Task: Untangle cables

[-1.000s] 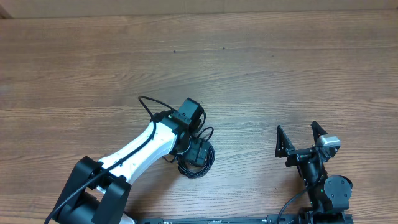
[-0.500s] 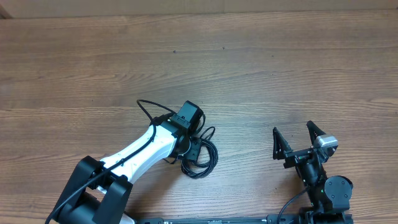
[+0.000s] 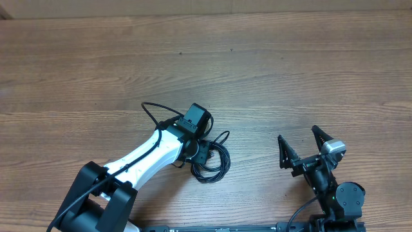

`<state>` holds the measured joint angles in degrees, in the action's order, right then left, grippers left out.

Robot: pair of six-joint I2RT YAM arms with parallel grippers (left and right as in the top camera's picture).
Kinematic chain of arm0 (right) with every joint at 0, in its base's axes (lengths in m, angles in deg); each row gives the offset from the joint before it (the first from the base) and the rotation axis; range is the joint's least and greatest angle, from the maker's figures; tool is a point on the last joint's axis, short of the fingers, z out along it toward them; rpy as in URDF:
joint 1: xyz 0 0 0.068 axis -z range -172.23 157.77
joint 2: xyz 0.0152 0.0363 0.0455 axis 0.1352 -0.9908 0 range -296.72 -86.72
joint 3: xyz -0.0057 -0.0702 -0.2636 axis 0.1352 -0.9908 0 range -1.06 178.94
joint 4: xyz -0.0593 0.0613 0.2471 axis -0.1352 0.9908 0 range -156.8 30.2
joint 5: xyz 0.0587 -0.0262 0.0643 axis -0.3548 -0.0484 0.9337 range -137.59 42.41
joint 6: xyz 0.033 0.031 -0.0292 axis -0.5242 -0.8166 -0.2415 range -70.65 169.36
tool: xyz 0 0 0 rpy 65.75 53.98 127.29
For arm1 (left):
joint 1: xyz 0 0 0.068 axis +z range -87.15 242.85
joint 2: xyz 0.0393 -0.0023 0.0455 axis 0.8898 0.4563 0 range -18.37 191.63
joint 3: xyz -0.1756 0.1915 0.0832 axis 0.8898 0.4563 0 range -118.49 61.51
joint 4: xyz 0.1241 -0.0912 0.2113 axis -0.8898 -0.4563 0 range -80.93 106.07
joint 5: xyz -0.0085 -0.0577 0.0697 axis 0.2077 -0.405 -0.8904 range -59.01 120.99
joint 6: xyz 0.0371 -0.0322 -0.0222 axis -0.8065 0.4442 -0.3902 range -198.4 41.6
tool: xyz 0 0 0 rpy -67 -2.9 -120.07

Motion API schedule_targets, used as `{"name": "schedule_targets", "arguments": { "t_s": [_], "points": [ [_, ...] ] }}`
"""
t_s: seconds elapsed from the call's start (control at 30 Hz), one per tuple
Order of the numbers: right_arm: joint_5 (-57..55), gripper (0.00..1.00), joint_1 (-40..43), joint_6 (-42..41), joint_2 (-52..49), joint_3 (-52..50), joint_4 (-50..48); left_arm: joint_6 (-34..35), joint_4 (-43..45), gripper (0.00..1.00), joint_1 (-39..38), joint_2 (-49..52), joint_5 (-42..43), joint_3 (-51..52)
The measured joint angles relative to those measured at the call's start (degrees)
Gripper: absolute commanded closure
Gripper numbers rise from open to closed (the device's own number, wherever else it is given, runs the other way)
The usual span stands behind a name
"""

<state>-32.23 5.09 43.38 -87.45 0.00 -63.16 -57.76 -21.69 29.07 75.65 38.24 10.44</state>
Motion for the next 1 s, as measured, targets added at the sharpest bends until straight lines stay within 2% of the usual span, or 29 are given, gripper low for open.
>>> {"name": "schedule_targets", "arguments": {
  "t_s": [0.13, 0.3, 0.5, 0.8, 1.0],
  "points": [
    [2.8, 0.0, 0.02, -0.2, 0.0, 0.0, 0.04, -0.02, 1.01, 0.96, 0.02, 0.0, 1.51, 0.0],
    [5.81, 0.0, 0.0, -4.68, 0.02, 0.04, 1.05, -0.02, 1.66, 0.95, 1.27, 0.0, 10.19, -0.33],
    [7.78, 0.0, 0.0, -6.45, 0.07, 4.61, 13.55, 0.48, 1.84, 0.96, 6.19, 0.0, 20.57, -4.79],
    [8.44, 0.0, 0.0, -7.06, -2.56, 14.82, 24.68, 14.1, 1.79, 0.96, 13.77, 0.0, 29.35, -5.7],
    [9.99, 0.0, 0.0, -2.99, -15.85, 23.71, 33.55, 23.21, 1.77, 0.96, 14.75, 0.0, 33.05, -5.7]
  ]
}}
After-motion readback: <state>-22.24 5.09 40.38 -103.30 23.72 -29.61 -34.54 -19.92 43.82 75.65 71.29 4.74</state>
